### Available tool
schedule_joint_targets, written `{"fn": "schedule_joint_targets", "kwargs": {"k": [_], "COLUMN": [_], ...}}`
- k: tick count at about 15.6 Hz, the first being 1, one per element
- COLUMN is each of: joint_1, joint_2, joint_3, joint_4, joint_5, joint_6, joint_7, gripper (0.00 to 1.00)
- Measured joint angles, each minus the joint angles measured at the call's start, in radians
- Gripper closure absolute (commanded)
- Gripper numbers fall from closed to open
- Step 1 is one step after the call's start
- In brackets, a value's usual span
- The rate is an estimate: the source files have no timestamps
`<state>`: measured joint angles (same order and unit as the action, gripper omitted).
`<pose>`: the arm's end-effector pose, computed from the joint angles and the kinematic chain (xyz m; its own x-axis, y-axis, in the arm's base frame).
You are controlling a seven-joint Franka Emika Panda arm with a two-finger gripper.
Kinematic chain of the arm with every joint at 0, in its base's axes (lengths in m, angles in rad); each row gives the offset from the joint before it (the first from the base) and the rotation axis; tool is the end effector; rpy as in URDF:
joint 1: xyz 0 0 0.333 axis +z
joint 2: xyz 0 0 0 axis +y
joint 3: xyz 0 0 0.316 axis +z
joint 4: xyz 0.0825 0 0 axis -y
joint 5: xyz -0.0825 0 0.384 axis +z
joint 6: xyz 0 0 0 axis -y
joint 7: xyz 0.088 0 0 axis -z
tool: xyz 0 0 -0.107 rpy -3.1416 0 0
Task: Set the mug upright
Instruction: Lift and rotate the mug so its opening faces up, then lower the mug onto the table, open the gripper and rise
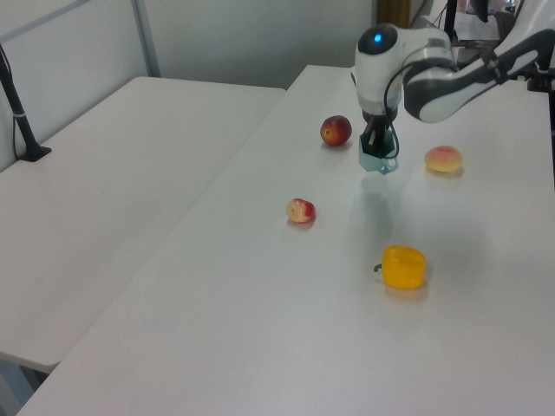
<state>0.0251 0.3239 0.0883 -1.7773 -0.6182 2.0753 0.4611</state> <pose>0.6413 0.0389 0.3820 0.9917 -0.0077 0.1281 -0.0674 -0.8805 0.4692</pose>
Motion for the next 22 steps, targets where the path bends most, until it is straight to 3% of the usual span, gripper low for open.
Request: {"fn": "schedule_joint_targets", "kwargs": {"k": [5,10,12,17,22], "joint_1": [-0.042,-0.054,-0.060,-0.089,-0.087], "joint_2": [-0.080,-0.081,-0.052,0.060,0.188], "joint_3": [-0.019,-0.094,-0.106,-0.109,-0.109], "joint_4": [0.020,0.033,0.065,0.194,0.268], "joint_5": [0.344,0.584,0.625,0.649,0.649], "joint_6": [0.000,-0.007,-0.068,-0.217,-0.216], "joint_7": [-0.319,-0.687,-0.821,-1.059,-1.127], "gripper": [1.00,1.00,1.00,1.00,1.00]}}
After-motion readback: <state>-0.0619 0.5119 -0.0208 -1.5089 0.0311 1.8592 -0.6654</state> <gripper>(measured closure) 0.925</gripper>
